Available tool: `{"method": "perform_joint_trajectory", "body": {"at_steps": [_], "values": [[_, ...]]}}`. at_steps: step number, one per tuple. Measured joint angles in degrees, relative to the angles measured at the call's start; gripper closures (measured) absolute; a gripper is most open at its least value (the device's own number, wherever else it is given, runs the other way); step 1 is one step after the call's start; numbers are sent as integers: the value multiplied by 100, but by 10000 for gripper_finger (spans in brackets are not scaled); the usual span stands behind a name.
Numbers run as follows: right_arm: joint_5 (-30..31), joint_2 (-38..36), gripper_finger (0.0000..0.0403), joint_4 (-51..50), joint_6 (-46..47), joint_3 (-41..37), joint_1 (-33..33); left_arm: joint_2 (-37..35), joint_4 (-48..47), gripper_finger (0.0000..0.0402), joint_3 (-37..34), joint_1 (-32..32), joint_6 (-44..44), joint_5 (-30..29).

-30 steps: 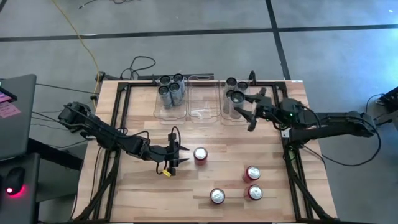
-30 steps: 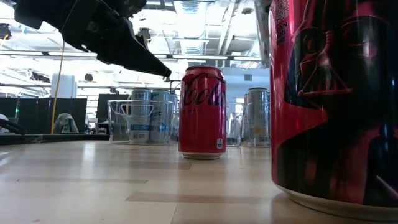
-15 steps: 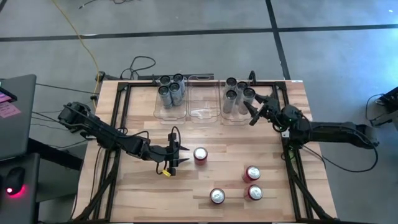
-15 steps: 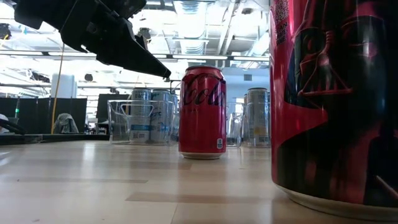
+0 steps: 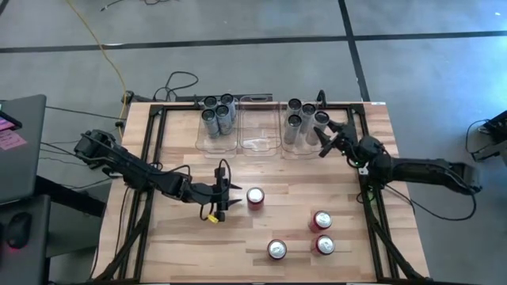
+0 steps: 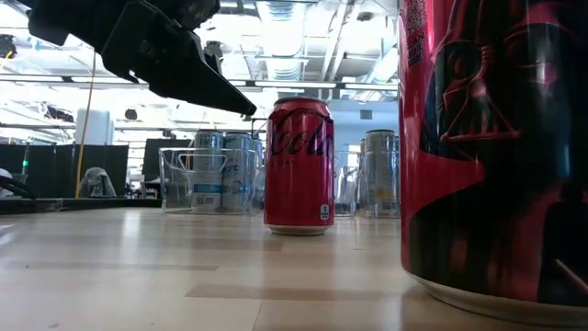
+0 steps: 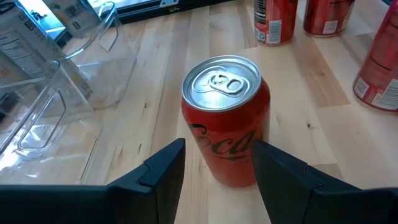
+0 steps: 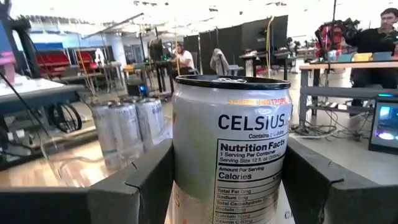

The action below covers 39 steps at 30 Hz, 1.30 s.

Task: Sort soda cans
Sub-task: Put the white-yellow soda can into the right transparent bin

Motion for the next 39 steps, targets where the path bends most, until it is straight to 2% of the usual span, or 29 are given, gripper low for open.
{"method": "perform_joint_trajectory", "body": {"at_steps": [19,30,39], "values": [[99,1101,148,185,-125,-7,-22,6,97,223,0,8,101,0],[99,1754,147,887,-68,-12,-22,6,97,223,2,8,94,0],[97,2069,142,942,113,-12,-20,6,79,223,2,8,90,2]]}}
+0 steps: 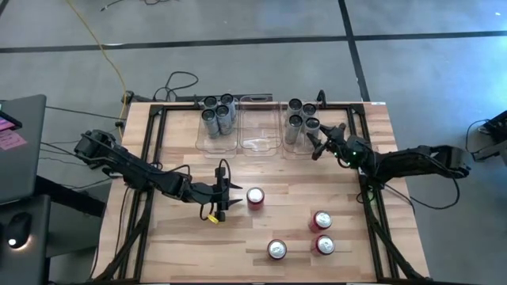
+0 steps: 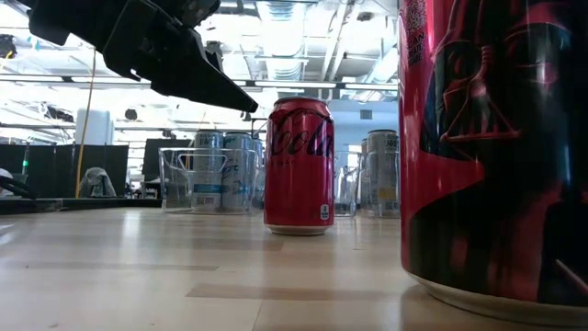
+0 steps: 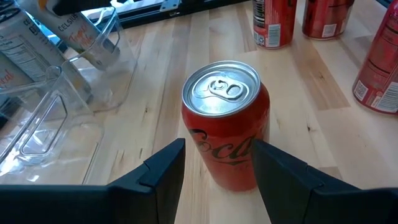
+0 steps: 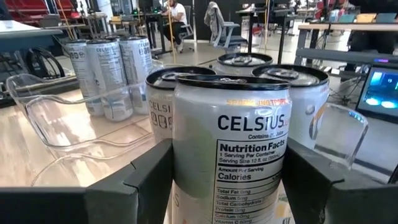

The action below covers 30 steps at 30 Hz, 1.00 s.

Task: Sort soda cans
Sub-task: Put the white-yellow soda can into the right transparent bin

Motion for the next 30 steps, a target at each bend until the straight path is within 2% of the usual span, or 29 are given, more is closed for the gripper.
{"method": "perform_joint_trajectory", "body": {"at_steps": [4,10,14,18,26,30], "values": [[0,73,112,0,20,0,0,0,0,223,0,0,-2,0],[-32,92,44,41,35,-2,12,0,-2,223,0,-2,-2,0],[-22,88,20,11,34,-2,42,0,-4,223,0,-2,-3,0],[-20,81,16,166,11,1,140,0,-7,223,0,-2,-2,0],[46,81,40,69,-198,144,323,0,-82,223,0,-2,-80,2],[302,79,41,93,-321,151,323,0,-193,223,0,-2,-177,2]]}}
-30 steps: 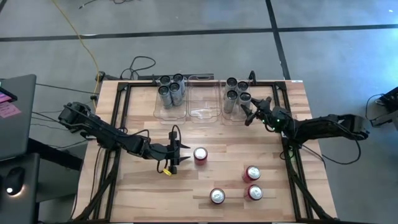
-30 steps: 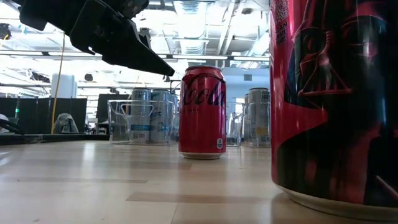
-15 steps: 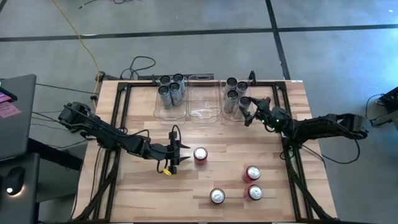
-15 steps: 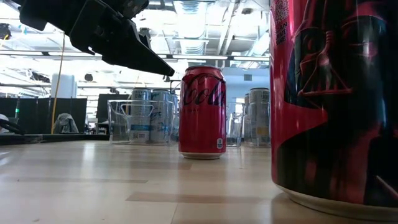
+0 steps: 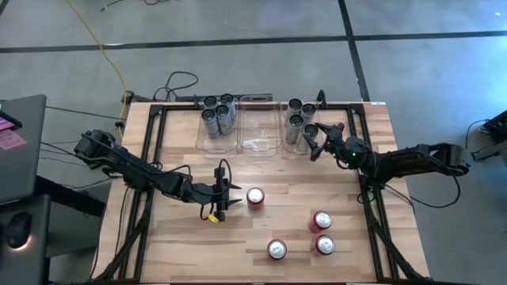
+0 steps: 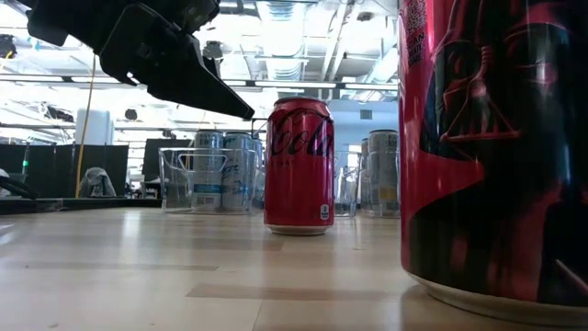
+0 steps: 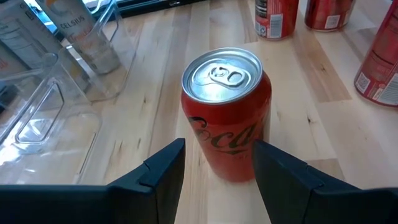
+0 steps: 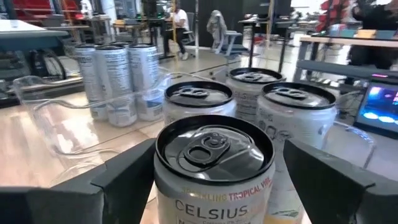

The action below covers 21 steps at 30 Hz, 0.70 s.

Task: Sort soda cans
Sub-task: Put the white-yellow soda can into the right transparent bin, then put the red-black soda can into the middle transparent bin

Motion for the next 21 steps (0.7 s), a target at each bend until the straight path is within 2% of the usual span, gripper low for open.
{"method": "perform_joint_trajectory", "body": {"at_steps": [5,10,17,21], "values": [[13,-130,41,131,-41,3,36,0,-1,223,0,0,-52,0],[-32,-588,40,389,-249,8,341,2,64,223,0,-1,-93,0],[-872,-1244,40,456,405,71,912,2,106,223,0,0,-104,-2],[-1307,-1386,40,464,726,247,1405,2,157,223,0,-11,-111,-2]]}}
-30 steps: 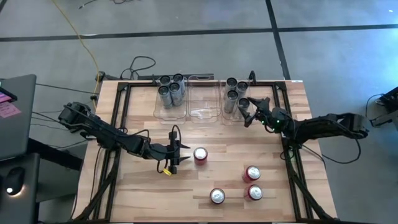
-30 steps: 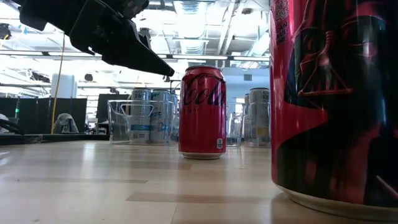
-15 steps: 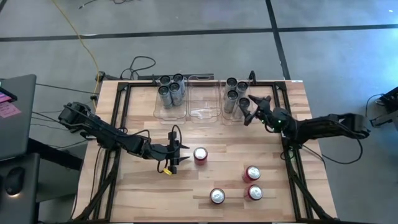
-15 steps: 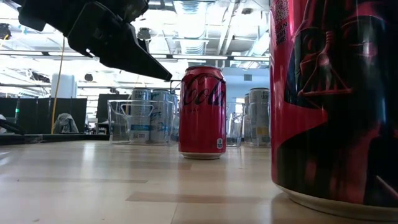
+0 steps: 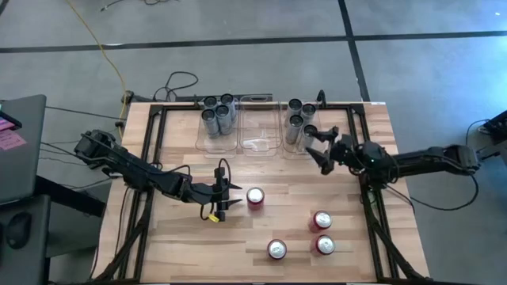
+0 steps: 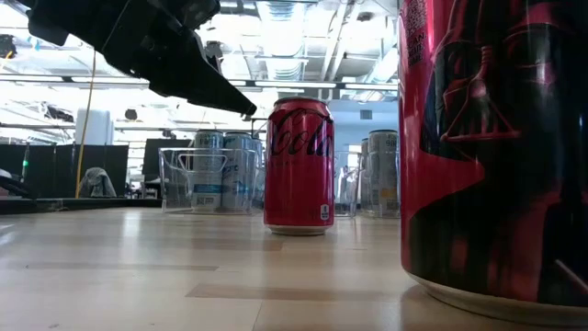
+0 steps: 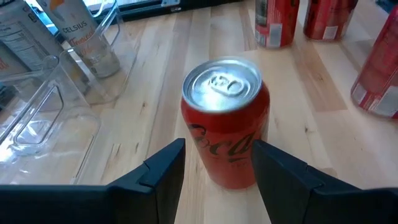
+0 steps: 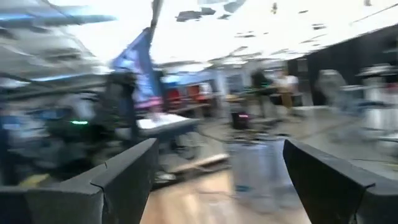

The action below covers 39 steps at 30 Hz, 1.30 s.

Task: Sort soda cans
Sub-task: Put the red-black soda can into the middle transparent bin

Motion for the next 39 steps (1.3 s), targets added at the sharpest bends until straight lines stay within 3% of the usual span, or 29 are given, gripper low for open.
{"method": "perform_joint_trajectory", "body": {"at_steps": [5,8,17,23,30,39], "values": [[-12,22,40,-369,20,298,676,0,415,217,0,-75,50,45],[-11,24,40,-693,22,494,981,0,734,197,0,-71,54,364],[-7,22,40,-820,54,1009,1509,0,853,83,0,417,-555,976],[214,22,40,-1030,32,1067,1522,0,899,26,0,553,-423,1279],[281,22,40,-1100,20,1067,1483,16,952,12,0,624,-363,1279],[297,22,40,-1133,61,1067,1513,1023,1546,12,150,693,-341,1370]]}}
